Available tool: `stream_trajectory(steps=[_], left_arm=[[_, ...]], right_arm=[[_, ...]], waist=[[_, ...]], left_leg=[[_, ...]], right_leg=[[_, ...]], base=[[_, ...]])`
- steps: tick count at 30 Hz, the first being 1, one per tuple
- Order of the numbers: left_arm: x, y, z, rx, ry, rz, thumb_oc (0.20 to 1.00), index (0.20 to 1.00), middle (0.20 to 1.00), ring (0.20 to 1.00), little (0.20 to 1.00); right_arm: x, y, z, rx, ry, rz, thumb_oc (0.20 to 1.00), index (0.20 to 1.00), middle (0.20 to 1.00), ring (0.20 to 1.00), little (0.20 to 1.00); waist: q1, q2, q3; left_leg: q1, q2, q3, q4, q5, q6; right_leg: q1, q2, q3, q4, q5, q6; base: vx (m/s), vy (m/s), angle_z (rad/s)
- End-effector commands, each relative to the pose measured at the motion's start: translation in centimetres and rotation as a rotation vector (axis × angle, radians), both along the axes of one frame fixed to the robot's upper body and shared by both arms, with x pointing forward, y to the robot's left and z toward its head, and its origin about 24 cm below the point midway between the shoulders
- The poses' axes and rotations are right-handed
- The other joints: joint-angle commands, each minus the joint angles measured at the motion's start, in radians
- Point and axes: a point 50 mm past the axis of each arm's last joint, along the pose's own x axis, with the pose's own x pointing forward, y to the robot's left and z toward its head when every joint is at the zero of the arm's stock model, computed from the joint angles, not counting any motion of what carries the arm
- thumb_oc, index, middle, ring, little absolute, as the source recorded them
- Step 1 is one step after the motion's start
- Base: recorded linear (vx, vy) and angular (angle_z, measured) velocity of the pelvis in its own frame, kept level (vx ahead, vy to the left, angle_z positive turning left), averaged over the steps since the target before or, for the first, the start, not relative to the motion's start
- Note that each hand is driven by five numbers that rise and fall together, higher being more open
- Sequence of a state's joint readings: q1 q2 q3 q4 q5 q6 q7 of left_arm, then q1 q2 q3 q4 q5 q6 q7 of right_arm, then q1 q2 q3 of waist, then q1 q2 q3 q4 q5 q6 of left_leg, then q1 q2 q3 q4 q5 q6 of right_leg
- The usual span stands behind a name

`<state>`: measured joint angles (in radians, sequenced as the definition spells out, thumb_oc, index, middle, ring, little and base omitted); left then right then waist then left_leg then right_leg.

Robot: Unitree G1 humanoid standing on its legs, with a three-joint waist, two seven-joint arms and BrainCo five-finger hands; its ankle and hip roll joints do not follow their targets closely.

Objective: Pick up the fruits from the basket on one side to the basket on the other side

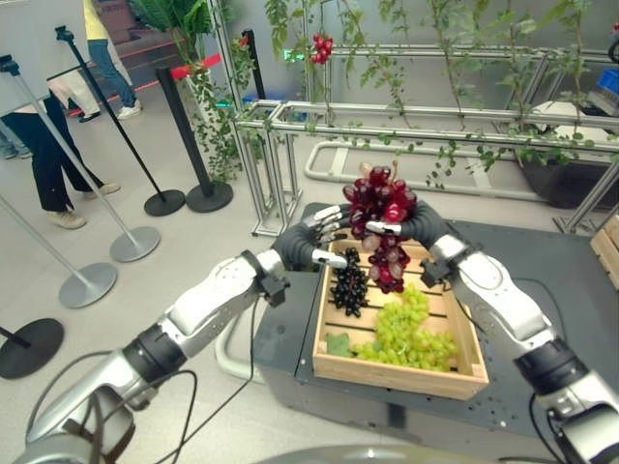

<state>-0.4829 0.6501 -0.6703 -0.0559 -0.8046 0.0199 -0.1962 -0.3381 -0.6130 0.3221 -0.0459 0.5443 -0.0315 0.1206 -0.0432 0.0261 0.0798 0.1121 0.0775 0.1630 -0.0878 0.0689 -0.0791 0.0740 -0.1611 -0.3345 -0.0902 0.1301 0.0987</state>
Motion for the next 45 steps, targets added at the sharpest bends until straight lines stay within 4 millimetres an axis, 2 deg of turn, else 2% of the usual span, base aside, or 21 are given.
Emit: stream_trajectory(steps=[1, 10, 13, 14, 16, 19, 20, 21, 25, 31, 35, 38, 39, 40, 41, 42, 43, 45], left_arm=[[-1.2, -4.8, 0.7, -0.024, 0.001, -0.232, 1.000, 1.000, 1.000, 1.000, 1.000], [-1.5, -5.5, -0.9, -0.030, 0.059, -0.228, 1.000, 1.000, 1.000, 1.000, 1.000], [-1.3, -5.1, -1.3, -0.035, 0.074, -0.203, 1.000, 1.000, 1.000, 1.000, 1.000], [-1.0, -4.0, -1.9, -0.046, 0.096, -0.149, 1.000, 1.000, 1.000, 1.000, 1.000], [-1.0, -3.4, -2.1, -0.039, 0.096, -0.131, 1.000, 1.000, 1.000, 1.000, 1.000], [-0.3, -0.5, -3.0, -0.005, 0.094, -0.011, 1.000, 1.000, 1.000, 1.000, 1.000], [0.0, 1.2, -3.0, 0.017, 0.077, 0.048, 1.000, 1.000, 1.000, 1.000, 1.000], [0.0, 1.2, -3.0, 0.017, 0.078, 0.048, 1.000, 1.000, 1.000, 1.000, 1.000], [-0.1, 4.2, -3.2, 0.062, 0.059, 0.139, 1.000, 1.000, 1.000, 1.000, 1.000], [-0.2, 5.4, -3.2, 0.079, 0.043, 0.178, 1.000, 1.000, 1.000, 1.000, 1.000], [-0.1, 5.5, -3.2, 0.087, 0.028, 0.186, 1.000, 1.000, 1.000, 1.000, 1.000], [-0.1, 4.8, -2.9, 0.071, 0.019, 0.166, 1.000, 1.000, 1.000, 1.000, 1.000], [-0.2, 4.0, -2.5, 0.056, 0.004, 0.136, 1.000, 1.000, 1.000, 1.000, 1.000], [-0.1, 4.0, -2.5, 0.056, 0.004, 0.135, 1.000, 1.000, 1.000, 1.000, 1.000], [-0.2, 2.9, -1.8, 0.032, -0.016, 0.094, 1.000, 1.000, 1.000, 1.000, 1.000], [-0.2, 2.9, -1.8, 0.032, -0.016, 0.094, 1.000, 1.000, 1.000, 1.000, 1.000], [-0.2, 1.9, -0.9, 0.000, -0.037, 0.052, 1.000, 1.000, 1.000, 1.000, 1.000], [-0.3, 1.4, -0.6, -0.014, -0.040, 0.030, 1.000, 1.000, 1.000, 1.000, 1.000]], right_arm=[[-2.0, 6.1, 8.8, 0.258, -0.354, 0.329, 0.200, 0.200, 0.200, 0.200, 0.200], [-2.2, 7.1, 10.4, 0.263, -0.423, 0.366, 0.200, 0.200, 0.200, 0.200, 0.200], [-2.2, 7.1, 10.8, 0.270, -0.438, 0.362, 0.200, 0.200, 0.200, 0.200, 0.200], [-2.3, 6.9, 10.9, 0.272, -0.444, 0.358, 0.200, 0.200, 0.200, 0.200, 0.200], [-2.3, 6.8, 10.9, 0.271, -0.446, 0.354, 0.200, 0.200, 0.200, 0.200, 0.200], [-2.2, 6.4, 10.7, 0.268, -0.435, 0.344, 0.200, 0.200, 0.200, 0.200, 0.200], [-2.1, 5.9, 10.5, 0.266, -0.429, 0.333, 0.200, 0.200, 0.200, 0.200, 0.200], [-2.1, 6.0, 10.5, 0.267, -0.429, 0.334, 0.200, 0.200, 0.200, 0.200, 0.200], [-2.1, 5.5, 10.2, 0.261, -0.419, 0.324, 0.200, 0.200, 0.200, 0.200, 0.200], [-2.1, 5.5, 10.2, 0.254, -0.415, 0.330, 0.200, 0.200, 0.200, 0.200, 0.200], [-2.0, 5.5, 10.2, 0.253, -0.415, 0.335, 0.200, 0.200, 0.200, 0.200, 0.200], [-2.1, 5.6, 10.3, 0.256, -0.417, 0.341, 0.200, 0.200, 0.200, 0.200, 0.200], [-2.1, 5.6, 10.3, 0.254, -0.415, 0.346, 0.200, 0.200, 0.200, 0.200, 0.200], [-2.1, 5.6, 10.3, 0.254, -0.415, 0.346, 0.200, 0.200, 0.200, 0.200, 0.200], [-2.1, 5.7, 10.3, 0.247, -0.412, 0.350, 0.200, 0.200, 0.200, 0.200, 0.200], [-2.1, 5.7, 10.3, 0.247, -0.412, 0.350, 0.200, 0.200, 0.200, 0.200, 0.200], [-2.1, 5.7, 10.2, 0.242, -0.409, 0.353, 0.200, 0.200, 0.200, 0.200, 0.200], [-2.1, 5.7, 10.2, 0.241, -0.407, 0.355, 0.200, 0.200, 0.200, 0.200, 0.200]], waist=[[-0.007, -0.044, -0.007], [-0.003, -0.048, -0.013], [-0.001, -0.049, -0.016], [0.001, -0.050, -0.017], [0.001, -0.049, -0.020], [0.006, -0.050, -0.022], [0.009, -0.051, -0.023], [0.008, -0.051, -0.023], [0.014, -0.050, -0.027], [0.018, -0.049, -0.029], [0.018, -0.048, -0.030], [0.017, -0.047, -0.030], [0.015, -0.048, -0.029], [0.015, -0.048, -0.029], [0.014, -0.049, -0.029], [0.014, -0.049, -0.029], [0.013, -0.049, -0.028], [0.013, -0.049, -0.027]], left_leg=[[0.013, -0.046, 0.002, 0.015, -0.068, 0.056], [0.013, -0.046, -0.002, 0.018, -0.072, 0.058], [0.013, -0.045, -0.001, 0.018, -0.072, 0.058], [0.013, -0.045, 0.000, 0.018, -0.072, 0.058], [0.013, -0.045, 0.001, 0.019, -0.074, 0.058], [0.015, -0.044, 0.005, 0.019, -0.074, 0.057], [0.016, -0.043, 0.005, 0.019, -0.073, 0.056], [0.016, -0.043, 0.005, 0.019, -0.073, 0.056], [0.015, -0.042, 0.002, 0.016, -0.070, 0.054], [0.015, -0.043, 0.000, 0.016, -0.071, 0.054], [0.016, -0.044, -0.002, 0.016, -0.072, 0.055], [0.015, -0.044, -0.003, 0.017, -0.072, 0.055], [0.014, -0.045, -0.006, 0.017, -0.072, 0.056], [0.014, -0.045, -0.006, 0.017, -0.072, 0.056], [0.014, -0.046, -0.007, 0.016, -0.072, 0.056], [0.014, -0.046, -0.008, 0.016, -0.072, 0.056], [0.012, -0.046, -0.010, 0.016, -0.071, 0.056], [0.012, -0.046, -0.012, 0.015, -0.071, 0.057]], right_leg=[[0.001, -0.016, -0.016, 0.090, -0.064, 0.067], [0.007, -0.014, -0.019, 0.087, -0.066, 0.066], [0.006, -0.014, -0.017, 0.086, -0.066, 0.065], [0.005, -0.014, -0.016, 0.086, -0.065, 0.065], [0.003, -0.014, -0.015, 0.087, -0.066, 0.065], [0.005, -0.012, -0.013, 0.086, -0.066, 0.062], [0.005, -0.011, -0.014, 0.086, -0.066, 0.061], [0.005, -0.011, -0.014, 0.086, -0.066, 0.061], [0.006, -0.010, -0.017, 0.084, -0.065, 0.061], [0.008, -0.010, -0.019, 0.085, -0.066, 0.060], [0.009, -0.010, -0.019, 0.085, -0.067, 0.061], [0.008, -0.012, -0.019, 0.088, -0.068, 0.061], [0.008, -0.012, -0.020, 0.088, -0.067, 0.061], [0.008, -0.012, -0.020, 0.088, -0.067, 0.061], [0.008, -0.012, -0.022, 0.087, -0.067, 0.061], [0.008, -0.012, -0.022, 0.087, -0.067, 0.061], [0.008, -0.012, -0.023, 0.088, -0.067, 0.062], [0.008, -0.013, -0.023, 0.087, -0.067, 0.062]], base=[[0.00, 0.000, 0.00], [0.00, 0.000, 0.00], [0.00, 0.000, 0.00], [0.00, 0.000, 0.00], [0.00, 0.000, 0.00], [0.00, 0.000, -0.02], [0.00, 0.000, 0.00], [0.00, 0.000, 0.00], [0.00, -0.002, 0.02], [0.00, -0.001, 0.01], [0.00, 0.000, 0.00], [0.00, 0.000, 0.00], [0.00, 0.000, 0.00], [0.00, 0.000, 0.00], [0.00, 0.000, 0.00], [0.00, 0.000, 0.00], [0.00, 0.000, 0.00], [0.00, 0.000, 0.00]])
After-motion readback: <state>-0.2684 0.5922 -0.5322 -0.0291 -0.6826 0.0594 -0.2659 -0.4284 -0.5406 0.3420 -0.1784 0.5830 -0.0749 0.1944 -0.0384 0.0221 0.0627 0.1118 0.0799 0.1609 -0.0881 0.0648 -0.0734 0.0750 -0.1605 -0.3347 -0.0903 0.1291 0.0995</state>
